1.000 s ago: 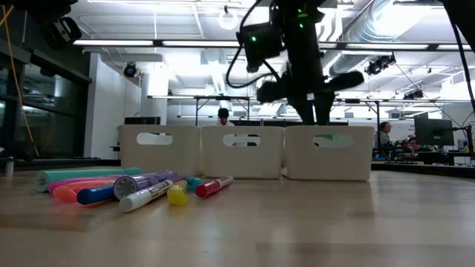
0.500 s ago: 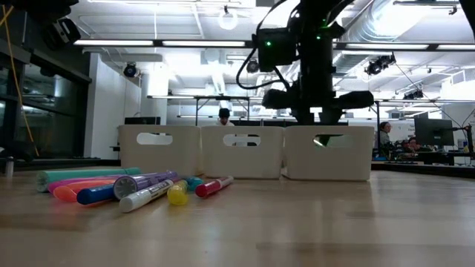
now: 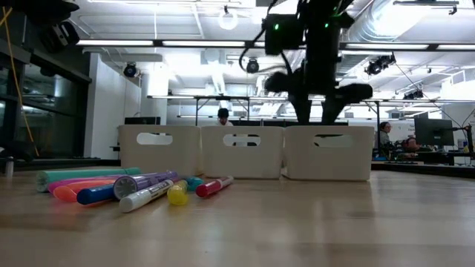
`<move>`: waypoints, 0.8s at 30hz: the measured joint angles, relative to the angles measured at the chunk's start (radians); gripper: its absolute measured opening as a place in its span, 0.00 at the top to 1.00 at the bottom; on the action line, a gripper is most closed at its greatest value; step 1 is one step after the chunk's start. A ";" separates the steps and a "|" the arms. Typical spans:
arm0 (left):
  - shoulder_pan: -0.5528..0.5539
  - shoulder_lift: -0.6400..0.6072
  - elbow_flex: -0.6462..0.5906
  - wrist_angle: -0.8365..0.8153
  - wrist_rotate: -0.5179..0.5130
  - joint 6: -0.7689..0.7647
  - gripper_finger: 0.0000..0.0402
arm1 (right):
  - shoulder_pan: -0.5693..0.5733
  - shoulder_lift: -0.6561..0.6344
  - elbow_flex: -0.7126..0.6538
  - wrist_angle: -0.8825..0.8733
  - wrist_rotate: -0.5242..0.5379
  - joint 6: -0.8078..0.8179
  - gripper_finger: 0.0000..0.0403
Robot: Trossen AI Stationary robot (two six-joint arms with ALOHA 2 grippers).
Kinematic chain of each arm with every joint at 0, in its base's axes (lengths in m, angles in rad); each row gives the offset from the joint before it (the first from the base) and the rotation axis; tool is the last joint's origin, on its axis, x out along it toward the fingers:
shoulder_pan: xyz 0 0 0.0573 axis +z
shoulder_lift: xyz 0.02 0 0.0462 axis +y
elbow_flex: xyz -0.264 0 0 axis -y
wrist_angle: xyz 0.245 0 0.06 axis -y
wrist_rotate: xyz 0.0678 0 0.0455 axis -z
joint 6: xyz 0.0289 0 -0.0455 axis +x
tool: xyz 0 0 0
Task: Pick & Place Markers
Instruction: Put the sky blue highlighter into the right white bin
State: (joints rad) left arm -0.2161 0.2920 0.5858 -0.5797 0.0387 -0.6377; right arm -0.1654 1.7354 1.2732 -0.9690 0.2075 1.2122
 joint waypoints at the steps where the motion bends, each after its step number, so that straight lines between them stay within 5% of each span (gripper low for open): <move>1: 0.000 0.000 0.000 0.000 -0.001 0.000 0.77 | 0.000 -0.019 0.000 0.001 0.009 -0.012 0.56; 12: 0.000 0.000 0.000 0.002 -0.005 -0.062 0.77 | 0.059 -0.247 0.001 0.161 0.077 -0.095 0.55; 24: 0.000 0.000 0.000 0.007 -0.007 -0.101 0.77 | 0.249 -0.260 0.001 0.397 0.125 -0.062 0.55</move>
State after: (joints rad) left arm -0.2165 0.2920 0.5858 -0.5724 0.0315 -0.7383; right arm 0.0835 1.4754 1.2743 -0.5720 0.3322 1.1502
